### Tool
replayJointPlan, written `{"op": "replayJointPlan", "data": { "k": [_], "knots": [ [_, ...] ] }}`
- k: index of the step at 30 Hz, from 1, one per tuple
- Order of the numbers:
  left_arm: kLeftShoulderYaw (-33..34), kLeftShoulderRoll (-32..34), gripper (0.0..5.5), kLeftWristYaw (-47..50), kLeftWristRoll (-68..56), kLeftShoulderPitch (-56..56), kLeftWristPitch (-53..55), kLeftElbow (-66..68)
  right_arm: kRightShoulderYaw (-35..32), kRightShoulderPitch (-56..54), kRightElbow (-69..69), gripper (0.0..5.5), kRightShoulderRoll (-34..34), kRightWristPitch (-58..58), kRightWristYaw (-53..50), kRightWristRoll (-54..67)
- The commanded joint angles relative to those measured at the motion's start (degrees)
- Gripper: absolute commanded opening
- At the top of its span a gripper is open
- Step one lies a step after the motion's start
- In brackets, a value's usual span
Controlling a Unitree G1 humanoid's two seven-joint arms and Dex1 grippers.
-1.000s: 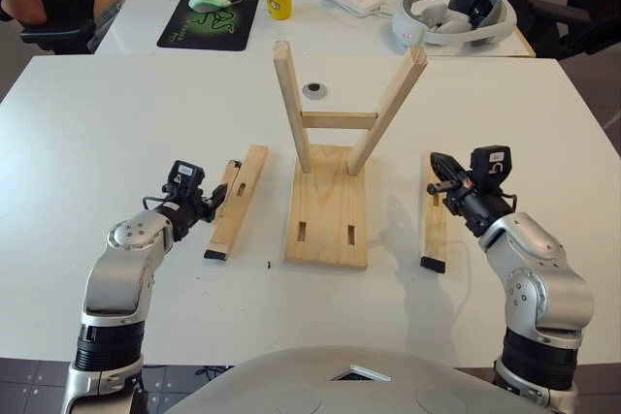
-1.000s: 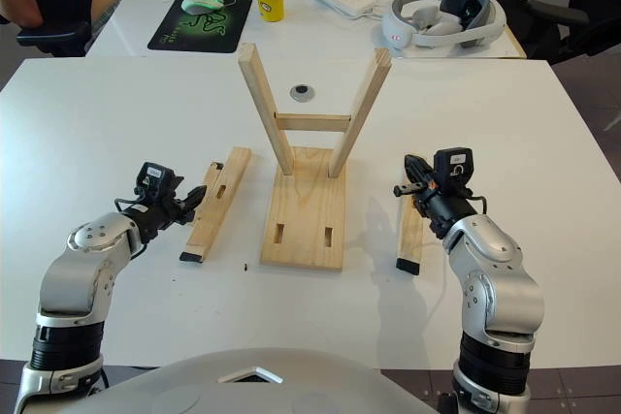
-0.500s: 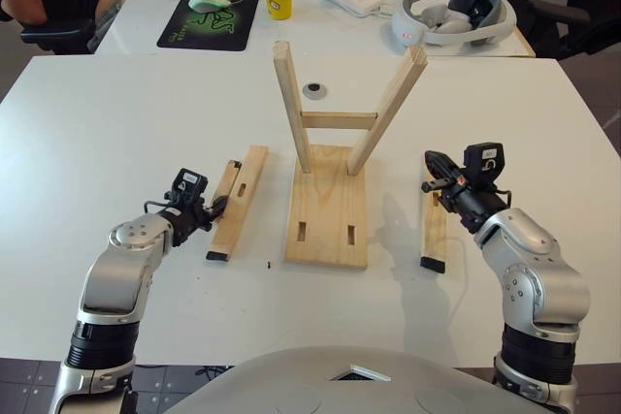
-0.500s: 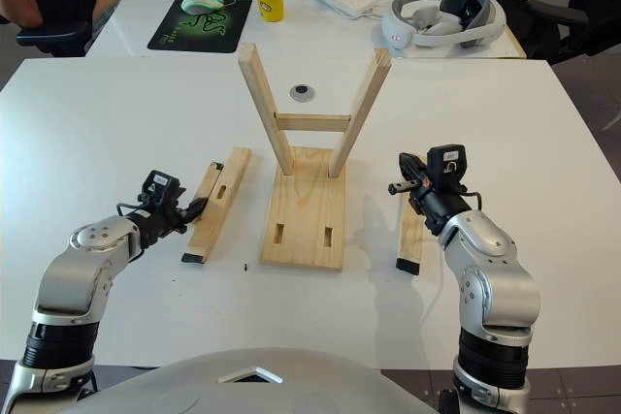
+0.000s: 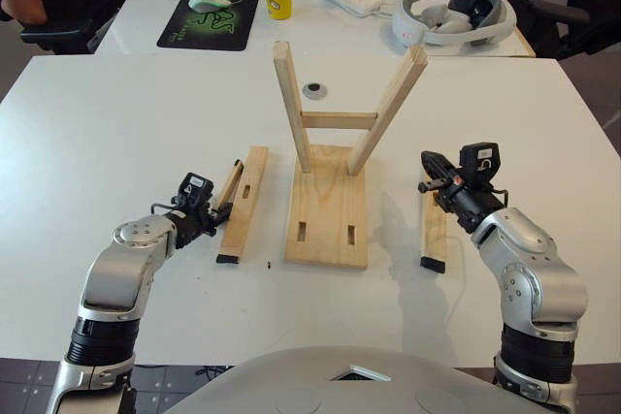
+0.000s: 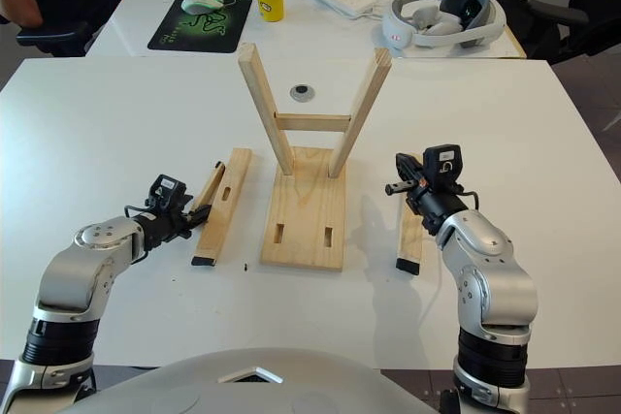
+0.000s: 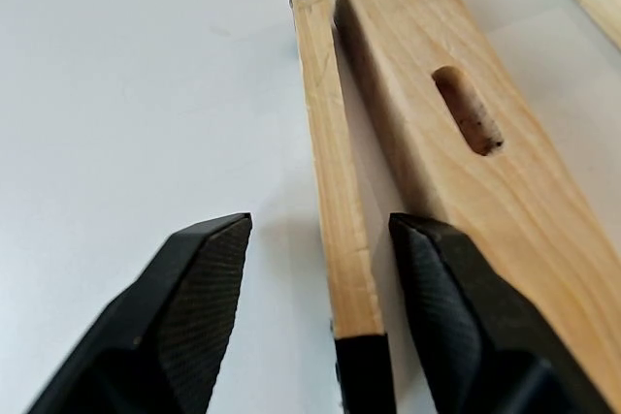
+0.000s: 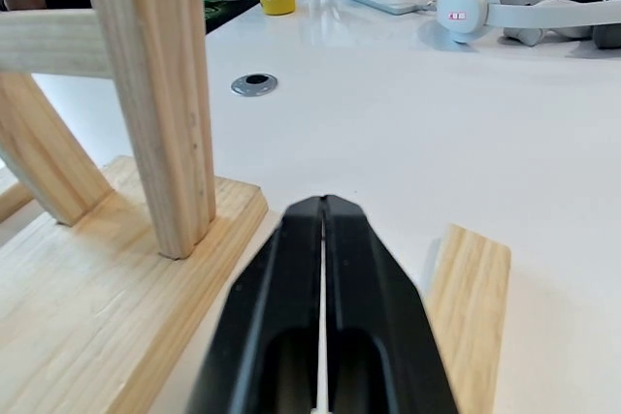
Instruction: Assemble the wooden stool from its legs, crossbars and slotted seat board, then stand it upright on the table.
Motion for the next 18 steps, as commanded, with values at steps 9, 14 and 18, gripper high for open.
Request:
{"op": "replayJointPlan", "data": {
  "k": [9, 14, 18],
  "knots": [
    [-0.09, 1.25, 1.32, -0.76, -0.51, -1.62, 1.04, 1.48, 0.82, -0.32, 0.69, 0.0, -0.44, -0.81, -1.22, -0.26],
    [-0.37, 1.58, 0.6, -1.39, -0.9, -1.84, 0.91, 1.39, 0.49, -0.45, 0.77, 0.0, -0.14, -1.03, -1.61, 0.14],
    [1.29, 1.32, 0.41, -2.08, -1.91, -2.37, -1.08, 2.33, -1.03, -0.24, -0.38, 0.0, 0.24, -2.32, -1.3, 1.52]
  ]
}}
